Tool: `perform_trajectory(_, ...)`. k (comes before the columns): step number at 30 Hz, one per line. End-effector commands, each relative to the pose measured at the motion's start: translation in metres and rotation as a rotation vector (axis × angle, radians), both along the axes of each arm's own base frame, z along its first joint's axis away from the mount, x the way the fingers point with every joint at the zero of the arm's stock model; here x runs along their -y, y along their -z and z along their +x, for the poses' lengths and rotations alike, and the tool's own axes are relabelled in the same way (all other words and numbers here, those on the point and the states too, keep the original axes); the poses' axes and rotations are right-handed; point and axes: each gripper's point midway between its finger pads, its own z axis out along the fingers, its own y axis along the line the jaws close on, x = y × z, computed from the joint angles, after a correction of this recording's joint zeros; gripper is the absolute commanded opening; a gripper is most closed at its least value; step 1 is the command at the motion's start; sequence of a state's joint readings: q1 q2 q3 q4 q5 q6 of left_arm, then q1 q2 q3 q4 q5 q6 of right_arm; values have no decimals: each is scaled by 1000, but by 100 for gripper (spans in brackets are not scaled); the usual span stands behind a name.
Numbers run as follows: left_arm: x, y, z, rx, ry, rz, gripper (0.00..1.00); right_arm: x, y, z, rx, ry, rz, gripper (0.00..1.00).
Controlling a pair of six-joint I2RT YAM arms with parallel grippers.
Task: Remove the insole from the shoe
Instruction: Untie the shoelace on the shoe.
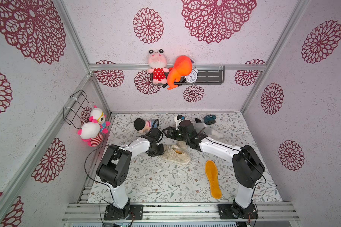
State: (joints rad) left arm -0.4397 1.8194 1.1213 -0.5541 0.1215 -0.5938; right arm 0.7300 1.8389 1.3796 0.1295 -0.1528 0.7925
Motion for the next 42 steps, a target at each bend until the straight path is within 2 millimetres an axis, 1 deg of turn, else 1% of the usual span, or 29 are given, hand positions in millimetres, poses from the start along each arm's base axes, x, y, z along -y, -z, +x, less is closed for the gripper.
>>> perform_trajectory(1,-6,47,-56,-187,130,82,34,24,-106,49,336,132,52,63)
perform_trajectory(3,-6,48,-56,-187,133,85,34,26,-88,46,285,130,5,64)
perform_trajectory(6,-7,48,-57,-187,134,86,34,30,-57,35,205,125,-36,66)
perform_trajectory(8,-9,49,-58,-187,140,95,34,33,-36,28,142,122,-68,67)
perform_trajectory(10,-13,49,-60,-188,156,120,34,35,-21,22,85,114,-79,68)
perform_trajectory(12,-19,50,-63,-190,177,147,33,32,-19,17,73,103,-51,69)
perform_trajectory(15,-28,50,-68,-188,194,176,33,26,-23,10,56,71,2,69)
perform_trajectory(17,-26,47,-66,-167,203,187,34,21,-23,2,34,42,41,70)
perform_trajectory(19,-25,40,-61,-135,220,217,38,17,-21,-9,14,12,79,70)
perform_trajectory(20,-25,34,-56,-109,228,232,40,15,-19,-14,6,-2,93,70)
perform_trajectory(22,-22,17,-46,-37,230,221,45,12,-16,-21,-9,-27,112,71)
perform_trajectory(24,-17,-9,-32,73,224,196,54,10,-13,-25,-21,-46,120,71)
perform_trajectory(26,-13,-36,-19,188,207,162,60,8,-11,-27,-25,-55,126,70)
perform_trajectory(28,-9,-62,-9,295,197,120,63,7,-9,-28,-31,-62,130,70)
perform_trajectory(30,-2,-86,-3,398,197,59,66,8,-6,-29,-39,-63,132,70)
perform_trajectory(31,2,-95,-2,441,202,29,66,8,-4,-30,-43,-64,133,70)
perform_trajectory(33,11,-114,-2,535,220,-50,65,7,-3,-32,-49,-69,144,70)
perform_trajectory(35,23,-127,-4,612,267,-134,64,6,-6,-34,-48,-71,154,70)
perform_trajectory(37,32,-130,-5,636,279,-191,59,6,-7,-36,-46,-76,159,70)
perform_trajectory(39,41,-126,-3,621,282,-250,50,7,-8,-38,-48,-80,162,70)
perform_trajectory(42,57,-125,-1,609,277,-357,41,9,-9,-40,-49,-80,160,70)
